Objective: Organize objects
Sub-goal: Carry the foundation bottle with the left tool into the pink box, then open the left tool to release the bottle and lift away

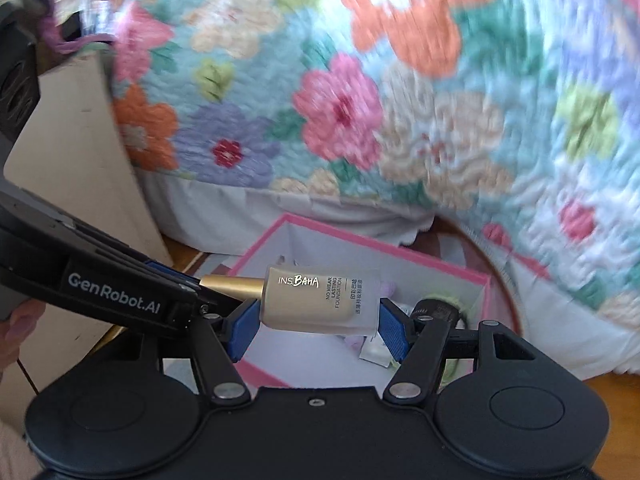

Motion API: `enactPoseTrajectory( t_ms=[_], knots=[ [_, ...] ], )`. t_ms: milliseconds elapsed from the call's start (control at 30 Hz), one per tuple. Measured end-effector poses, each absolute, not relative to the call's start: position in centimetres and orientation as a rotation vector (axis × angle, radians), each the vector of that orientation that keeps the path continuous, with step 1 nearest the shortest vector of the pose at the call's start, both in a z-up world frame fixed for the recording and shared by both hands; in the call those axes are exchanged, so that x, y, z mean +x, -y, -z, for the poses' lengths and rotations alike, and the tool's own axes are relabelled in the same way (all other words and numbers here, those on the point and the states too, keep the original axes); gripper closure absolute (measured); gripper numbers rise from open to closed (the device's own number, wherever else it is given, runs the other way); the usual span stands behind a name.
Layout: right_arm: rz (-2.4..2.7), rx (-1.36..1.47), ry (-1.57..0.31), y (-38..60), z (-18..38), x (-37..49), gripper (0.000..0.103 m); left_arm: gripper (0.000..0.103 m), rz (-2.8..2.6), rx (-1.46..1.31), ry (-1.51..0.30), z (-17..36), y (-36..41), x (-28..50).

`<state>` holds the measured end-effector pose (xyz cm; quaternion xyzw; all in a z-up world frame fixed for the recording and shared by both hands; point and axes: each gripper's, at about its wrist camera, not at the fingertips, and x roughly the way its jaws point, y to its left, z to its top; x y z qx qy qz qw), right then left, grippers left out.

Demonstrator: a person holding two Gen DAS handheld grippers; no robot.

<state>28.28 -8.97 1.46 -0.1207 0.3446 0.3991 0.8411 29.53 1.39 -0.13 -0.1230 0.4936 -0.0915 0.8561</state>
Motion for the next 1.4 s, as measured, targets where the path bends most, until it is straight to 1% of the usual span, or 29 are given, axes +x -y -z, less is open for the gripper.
enactPoseTrajectory(
  t_ms=[267, 433, 600, 767, 867, 967, 1000, 1067, 1200, 1333, 1400],
  knots=[
    [-0.778, -0.171, -0.86, 7.2, 6.4, 33.5, 0.035, 0.07, 0.206, -0.267, -1.156, 7.8, -1.4, 35.7],
    [-0.747, -0.163, -0.954, 6.7, 9.0, 34.5, 0.035, 0.07, 0.222, -0.282, -1.228, 10.7, -1.5, 36.8],
    [-0.71, -0.161, -1.09, 6.0, 11.9, 35.7, 0.035, 0.072, 0.207, -0.296, -1.297, 13.6, -1.5, 38.0],
    [-0.67, -0.166, -1.154, 5.6, 13.9, 37.0, 0.035, 0.072, 0.198, -0.335, -1.325, 15.8, -1.7, 39.3],
    [-0.642, -0.139, -1.201, 5.4, 14.5, 37.8, 0.035, 0.072, 0.184, -0.368, -1.319, 16.1, -2.0, 39.7],
    [-0.667, -0.149, -1.224, 5.3, 14.5, 37.8, 0.034, 0.071, 0.148, -0.334, -1.282, 16.0, -1.8, 39.7],
    [-0.686, -0.166, -1.227, 5.2, 14.5, 37.6, 0.031, 0.071, 0.14, -0.336, -1.271, 15.9, -1.8, 39.7],
    [-0.692, -0.202, -1.189, 5.3, 14.0, 37.0, 0.027, 0.062, 0.126, -0.349, -1.251, 15.2, -2.1, 39.4],
    [-0.708, -0.257, -1.104, 6.5, 12.2, 35.5, 0.027, 0.056, 0.095, -0.301, -1.227, 12.8, -2.5, 38.2],
    [-0.746, -0.259, -1.059, 8.3, 9.9, 34.0, 0.027, 0.047, 0.108, -0.26, -1.217, 10.2, -3.3, 36.2],
    [-0.762, -0.269, -1.037, 9.0, 8.2, 33.4, 0.027, 0.046, 0.116, -0.241, -1.21, 8.9, -3.7, 35.1]
  ],
)
